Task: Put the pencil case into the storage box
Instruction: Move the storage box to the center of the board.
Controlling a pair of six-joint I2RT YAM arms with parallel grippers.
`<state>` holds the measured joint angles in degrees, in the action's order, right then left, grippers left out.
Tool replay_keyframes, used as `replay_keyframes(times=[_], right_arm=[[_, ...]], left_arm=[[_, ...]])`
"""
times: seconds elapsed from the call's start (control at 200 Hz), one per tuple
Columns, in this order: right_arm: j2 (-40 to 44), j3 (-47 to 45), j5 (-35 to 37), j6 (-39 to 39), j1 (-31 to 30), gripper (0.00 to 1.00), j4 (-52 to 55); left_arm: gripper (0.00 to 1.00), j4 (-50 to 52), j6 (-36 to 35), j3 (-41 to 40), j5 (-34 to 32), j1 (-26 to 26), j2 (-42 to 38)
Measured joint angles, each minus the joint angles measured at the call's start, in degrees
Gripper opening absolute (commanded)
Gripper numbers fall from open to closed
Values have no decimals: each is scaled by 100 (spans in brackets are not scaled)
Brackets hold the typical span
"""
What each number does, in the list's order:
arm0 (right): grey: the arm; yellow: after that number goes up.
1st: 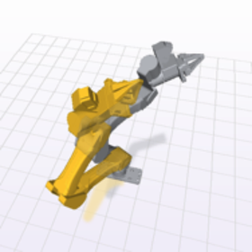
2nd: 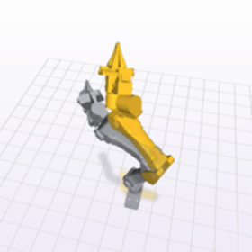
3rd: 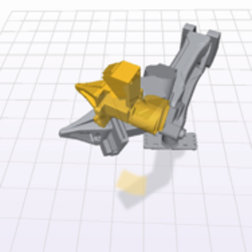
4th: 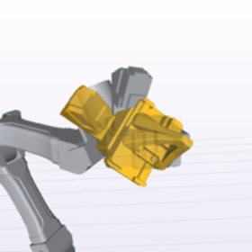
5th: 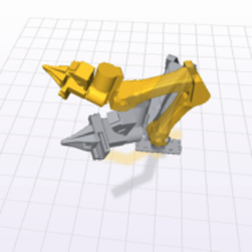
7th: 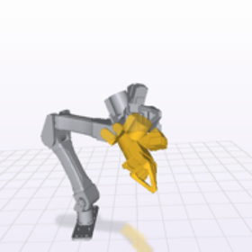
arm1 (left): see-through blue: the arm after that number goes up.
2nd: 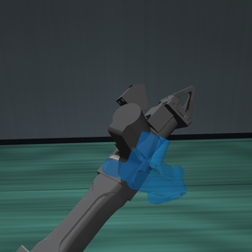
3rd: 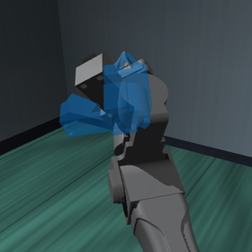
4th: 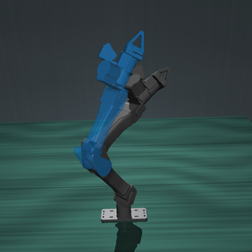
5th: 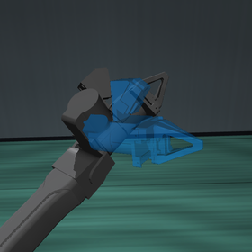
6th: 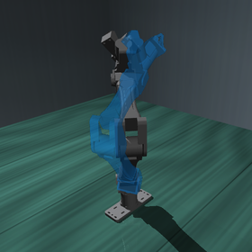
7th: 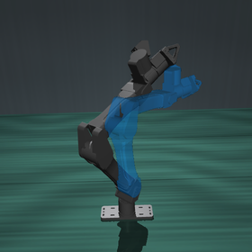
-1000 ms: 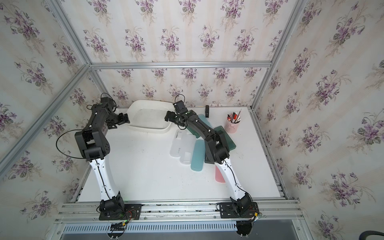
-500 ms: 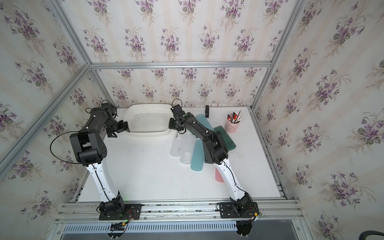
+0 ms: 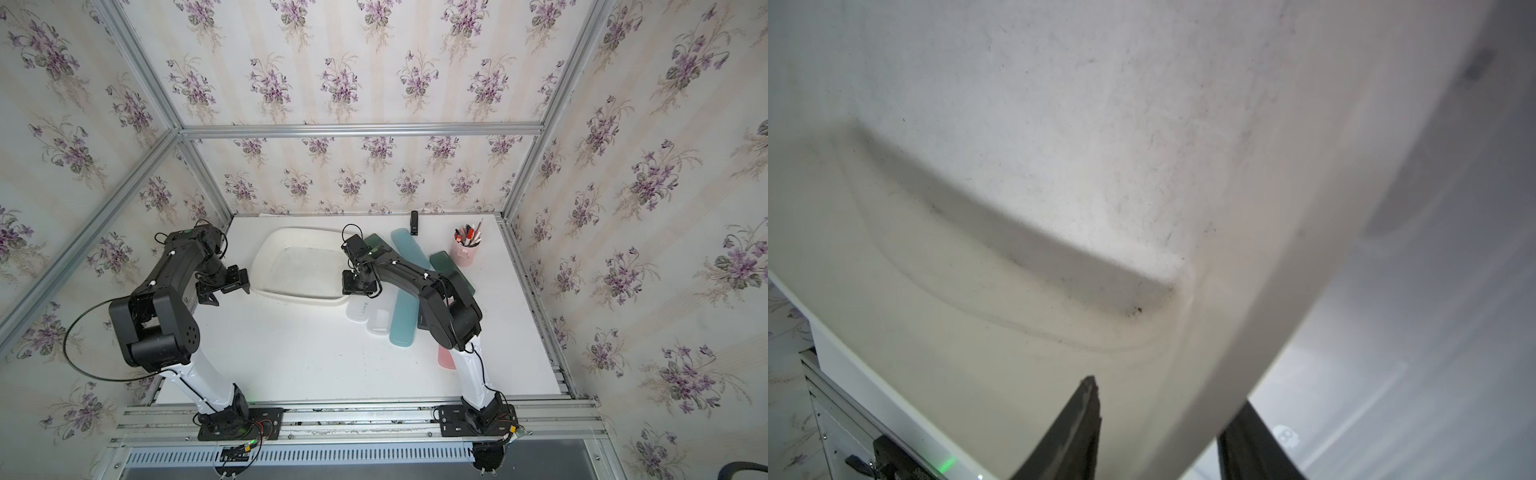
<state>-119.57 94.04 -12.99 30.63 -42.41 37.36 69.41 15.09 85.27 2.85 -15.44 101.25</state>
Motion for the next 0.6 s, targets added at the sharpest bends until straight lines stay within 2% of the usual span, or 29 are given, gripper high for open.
replay_keyframes(times=[0.035,0.08,0.17,0.255,0.405,0.599], right_arm=[[98,-107,-24,-15,-7,73,33],[254,-234,-11,-26,-11,82,129],[590,-409,46,-61,39,91,256],[935,-533,177,-2,192,95,376],[1499,-761,595,179,553,96,625],[1681,-1161,1231,223,769,96,1200]], left_arm=[[94,46,24,-20,-24,11,-59],[95,87,35,-68,-44,42,-160],[97,212,55,-195,-70,151,-407],[100,317,94,-291,-72,258,-638],[100,387,153,-341,-96,354,-968],[100,280,166,-354,37,411,-1403]])
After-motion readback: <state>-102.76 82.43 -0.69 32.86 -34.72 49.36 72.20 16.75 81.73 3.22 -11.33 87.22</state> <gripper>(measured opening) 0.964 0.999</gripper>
